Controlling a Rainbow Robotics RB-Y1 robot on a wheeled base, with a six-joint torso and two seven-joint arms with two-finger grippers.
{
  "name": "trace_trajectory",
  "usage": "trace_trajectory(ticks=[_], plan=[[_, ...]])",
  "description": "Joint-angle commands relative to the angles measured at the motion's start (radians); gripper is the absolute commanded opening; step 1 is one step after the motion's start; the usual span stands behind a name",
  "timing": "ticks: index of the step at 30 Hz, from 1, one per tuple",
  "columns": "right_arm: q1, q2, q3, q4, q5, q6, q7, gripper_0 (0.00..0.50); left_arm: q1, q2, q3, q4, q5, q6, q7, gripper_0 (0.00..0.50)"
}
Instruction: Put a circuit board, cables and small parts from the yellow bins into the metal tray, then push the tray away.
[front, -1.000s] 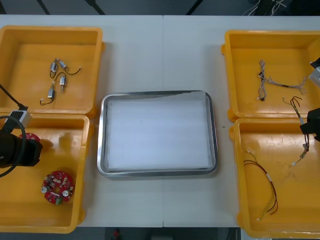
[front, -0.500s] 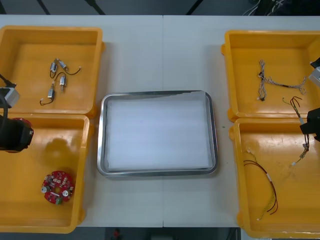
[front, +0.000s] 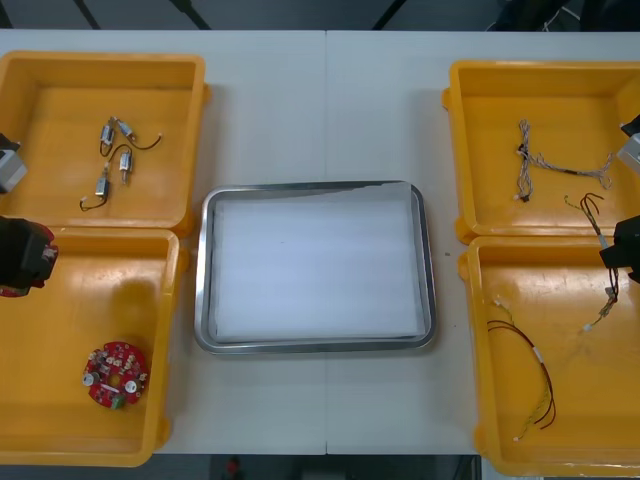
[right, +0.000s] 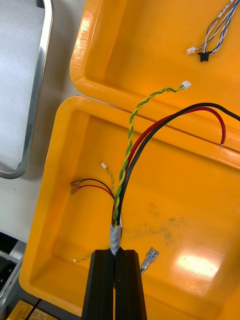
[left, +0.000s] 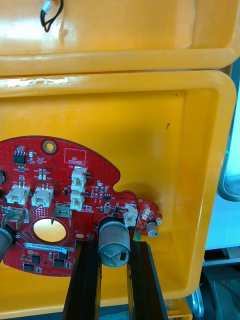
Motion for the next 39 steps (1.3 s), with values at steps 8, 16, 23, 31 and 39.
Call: trace_trajectory(ticks=[8,16,23,31,39], plan=[[-0.024,-0.020,-0.003,-0.029,0.001,0.004,0.037,0.000,-0.194,-0.099,-0.085,-0.059,-0.052,0.090,0.134,0.000],[-0.024,-0.020,-0.003,-0.029,0.001,0.004,0.037,0.000,-0.447,-0.213,-0.344,-0.059,-0.193,0.179,0.374,0.000],[-0.024,-0.020,-0.003,-0.029,0.001,0.004,0.037,0.000,-0.542,-0.317,-0.461,-0.062,-0.266,0.230,0.486,0.000],[-0.024,-0.020,-0.003,-0.029,0.001,0.004,0.037,0.000,-0.614,-0.441,-0.591,-0.075,-0.385,0.291,0.598,0.000],[-0.024,-0.020,-0.003,-0.029,0.001,0.004,0.037,0.000,-0.668,-0.564,-0.714,-0.072,-0.503,0.339,0.702,0.000]])
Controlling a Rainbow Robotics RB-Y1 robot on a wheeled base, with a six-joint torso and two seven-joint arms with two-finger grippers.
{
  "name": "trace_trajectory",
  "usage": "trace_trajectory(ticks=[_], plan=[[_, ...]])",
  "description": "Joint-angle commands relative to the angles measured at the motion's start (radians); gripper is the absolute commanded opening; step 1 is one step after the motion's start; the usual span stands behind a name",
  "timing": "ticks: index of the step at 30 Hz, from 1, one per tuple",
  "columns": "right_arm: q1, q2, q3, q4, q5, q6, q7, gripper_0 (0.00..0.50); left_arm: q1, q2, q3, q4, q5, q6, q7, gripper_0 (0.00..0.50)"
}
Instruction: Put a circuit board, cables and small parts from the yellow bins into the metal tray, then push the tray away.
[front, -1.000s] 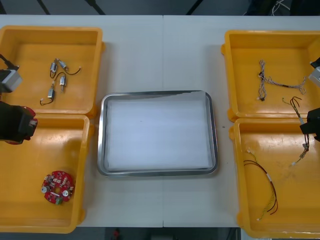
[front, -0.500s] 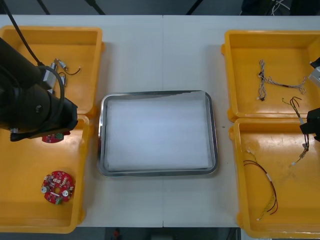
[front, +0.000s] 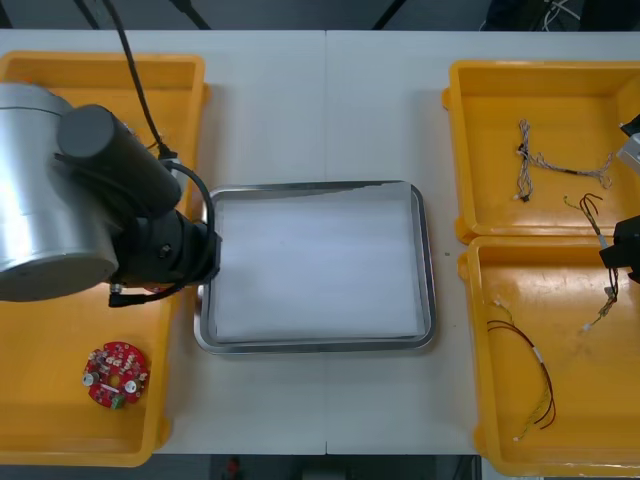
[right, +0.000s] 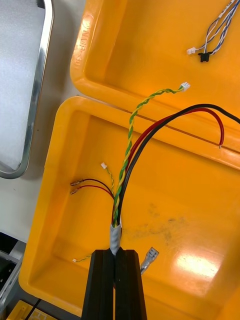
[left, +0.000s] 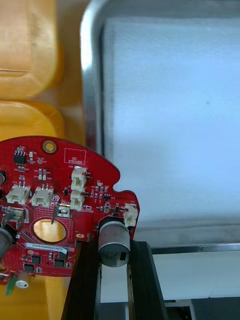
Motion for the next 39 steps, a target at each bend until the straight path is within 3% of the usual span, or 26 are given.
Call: trace_trajectory(ticks=[1,14,30,39], plan=[[-0.023,-0.019,-0.003,-0.027,0.001,0.003,0.037,0.000,-0.071,-0.094,-0.065,-0.026,-0.061,0.054,0.138,0.000],[-0.023,-0.019,-0.003,-0.027,0.001,0.003,0.037,0.000,-0.111,-0.278,-0.197,0.096,-0.245,0.096,0.164,0.000],[-0.023,-0.019,-0.003,-0.027,0.001,0.003,0.037,0.000,-0.115,-0.393,-0.270,0.297,-0.297,-0.009,0.165,0.002],[-0.023,-0.019,-0.003,-0.027,0.001,0.003,0.037,0.000,-0.114,-0.407,-0.293,0.313,-0.300,-0.016,0.171,0.005]])
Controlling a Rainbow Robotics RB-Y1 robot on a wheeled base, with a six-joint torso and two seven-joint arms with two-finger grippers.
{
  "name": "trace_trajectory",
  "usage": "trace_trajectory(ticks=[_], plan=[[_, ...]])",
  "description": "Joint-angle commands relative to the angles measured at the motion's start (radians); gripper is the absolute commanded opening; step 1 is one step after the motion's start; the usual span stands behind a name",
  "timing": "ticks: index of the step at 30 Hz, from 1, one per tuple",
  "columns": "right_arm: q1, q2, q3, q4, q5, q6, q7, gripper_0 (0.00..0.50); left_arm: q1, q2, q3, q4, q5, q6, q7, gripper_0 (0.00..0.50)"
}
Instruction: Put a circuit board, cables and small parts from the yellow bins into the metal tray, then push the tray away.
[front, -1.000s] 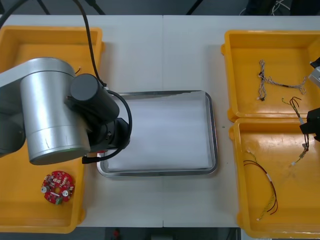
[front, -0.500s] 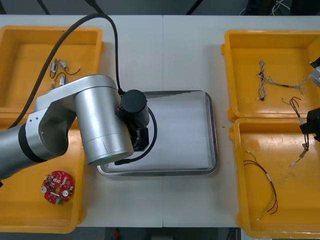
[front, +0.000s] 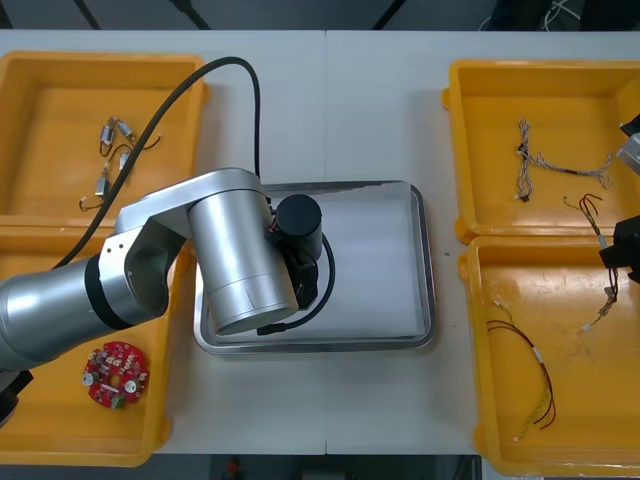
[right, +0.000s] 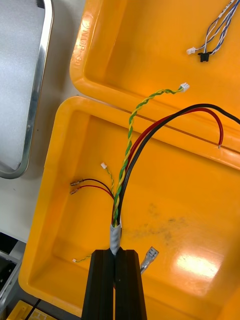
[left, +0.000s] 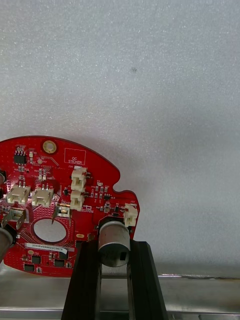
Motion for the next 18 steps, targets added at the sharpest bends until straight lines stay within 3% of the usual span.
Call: trace_trajectory(ticks=[1,4,11,14,16,18], plan=[[-0.023,-0.019,-0.003,-0.027,0.001,0.003,0.037,0.000,-0.039,-0.023,-0.027,-0.009,-0.012,-0.011,0.036,0.007],[-0.023,-0.019,-0.003,-0.027,0.001,0.003,0.037,0.000,-0.039,-0.022,-0.027,-0.005,-0.010,-0.011,0.035,0.025],[-0.023,-0.019,-0.003,-0.027,0.001,0.003,0.037,0.000,-0.039,-0.011,-0.033,0.003,-0.009,-0.023,0.030,0.118],[-0.023,-0.019,-0.003,-0.027,0.001,0.003,0.037,0.000,-0.039,-0.006,-0.033,0.001,-0.006,-0.025,0.030,0.191],[-0.023,-0.019,-0.003,-0.027,0.001,0.003,0.037,0.000,-0.038,-0.002,-0.033,0.001,-0.004,-0.029,0.028,0.285],[-0.023,-0.019,-0.003,-0.027,0.001,0.003,0.037,0.000,-0.038,0.001,-0.033,0.001,-0.001,-0.031,0.030,0.320]])
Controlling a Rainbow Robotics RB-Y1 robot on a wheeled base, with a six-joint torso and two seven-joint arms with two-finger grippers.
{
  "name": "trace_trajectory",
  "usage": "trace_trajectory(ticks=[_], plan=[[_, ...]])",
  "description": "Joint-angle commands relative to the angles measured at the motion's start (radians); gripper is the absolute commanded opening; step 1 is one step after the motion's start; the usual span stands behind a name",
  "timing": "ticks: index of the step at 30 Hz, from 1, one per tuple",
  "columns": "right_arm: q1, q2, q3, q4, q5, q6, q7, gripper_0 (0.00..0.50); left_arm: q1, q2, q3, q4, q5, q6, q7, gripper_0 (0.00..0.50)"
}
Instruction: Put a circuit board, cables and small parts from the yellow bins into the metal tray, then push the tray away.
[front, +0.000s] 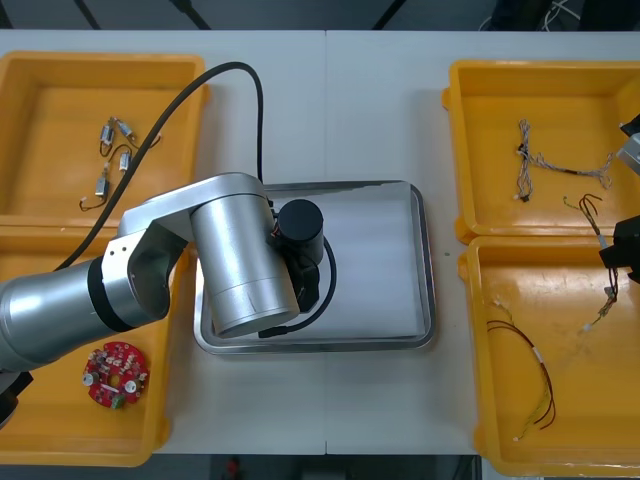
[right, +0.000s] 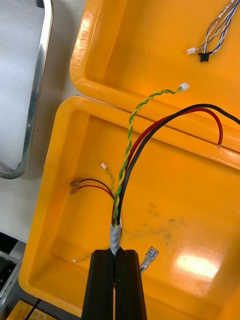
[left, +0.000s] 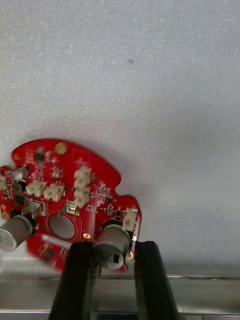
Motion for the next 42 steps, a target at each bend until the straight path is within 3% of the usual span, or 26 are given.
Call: trace_trajectory(ticks=[1,8,14,17,26,35,42], plan=[[-0.023,-0.019,-0.003,-0.027,0.001,0.003,0.037,0.000,-0.038,0.003,-0.020,-0.005,0.002,-0.015,0.030,0.336],[-0.023,-0.019,-0.003,-0.027,0.001,0.003,0.037,0.000,-0.039,0.023,-0.020,-0.022,0.005,-0.015,0.035,0.401],[-0.023,-0.019,-0.003,-0.027,0.001,0.003,0.037,0.000,-0.078,0.086,-0.018,-0.114,0.019,0.003,0.041,0.500],[-0.023,-0.019,-0.003,-0.027,0.001,0.003,0.037,0.000,-0.105,0.138,-0.005,-0.171,0.060,0.012,0.048,0.500],[-0.023,-0.019,-0.003,-0.027,0.001,0.003,0.037,0.000,-0.131,0.306,0.258,-0.235,0.350,0.043,0.036,0.500],[-0.023,-0.019,-0.003,-0.027,0.001,0.003,0.037,0.000,-0.133,0.457,0.433,-0.186,0.510,0.045,-0.041,0.500],[-0.012,-0.026,0.032,-0.016,-0.002,0.003,0.040,0.000,-0.131,0.543,0.543,-0.107,0.548,0.065,-0.062,0.500]])
